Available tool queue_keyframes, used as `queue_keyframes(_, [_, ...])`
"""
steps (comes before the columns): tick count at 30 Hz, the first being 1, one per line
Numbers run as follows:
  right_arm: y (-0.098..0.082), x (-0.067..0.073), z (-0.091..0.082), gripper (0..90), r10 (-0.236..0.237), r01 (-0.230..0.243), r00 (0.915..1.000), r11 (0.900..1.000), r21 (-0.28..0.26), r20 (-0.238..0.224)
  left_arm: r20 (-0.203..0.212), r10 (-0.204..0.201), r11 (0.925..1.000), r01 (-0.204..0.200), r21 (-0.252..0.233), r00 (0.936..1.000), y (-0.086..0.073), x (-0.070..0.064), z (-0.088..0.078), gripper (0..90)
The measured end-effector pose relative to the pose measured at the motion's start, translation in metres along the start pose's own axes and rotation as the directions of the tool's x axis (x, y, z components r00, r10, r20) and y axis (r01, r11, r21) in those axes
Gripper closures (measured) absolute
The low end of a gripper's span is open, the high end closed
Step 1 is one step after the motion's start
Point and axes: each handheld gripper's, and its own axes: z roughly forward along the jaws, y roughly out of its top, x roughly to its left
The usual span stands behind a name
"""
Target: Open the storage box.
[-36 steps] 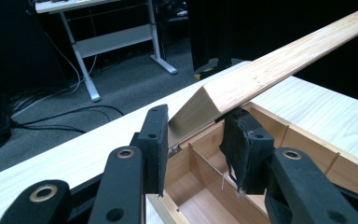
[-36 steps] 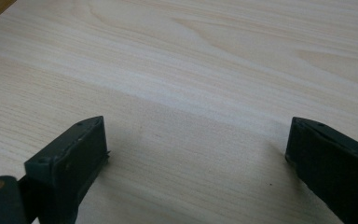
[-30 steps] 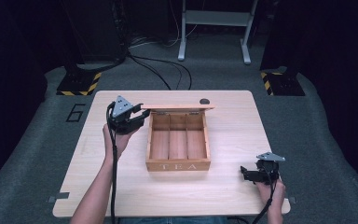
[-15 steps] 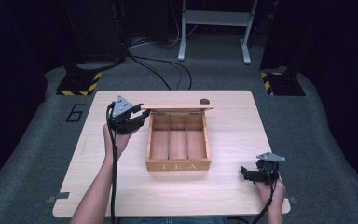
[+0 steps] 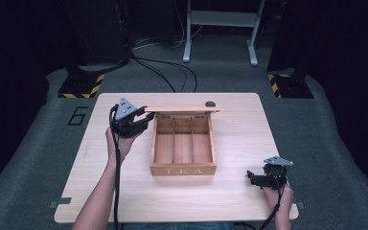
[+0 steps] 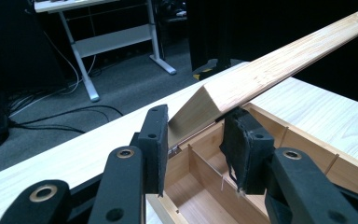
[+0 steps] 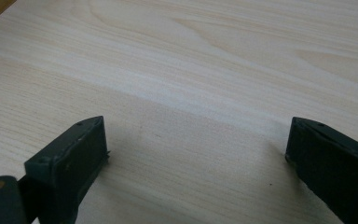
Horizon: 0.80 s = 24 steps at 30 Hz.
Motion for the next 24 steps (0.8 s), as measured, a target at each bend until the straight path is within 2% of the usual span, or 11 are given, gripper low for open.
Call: queue_keyframes(24, [0.0,0.0001,-0.0001,4.9,0.0,0.0,1.0,1.0,0.002,0.001,0.001,0.0,1.0,0.0,0.001,1.0,0.0,0.0,-0.0001,61.1])
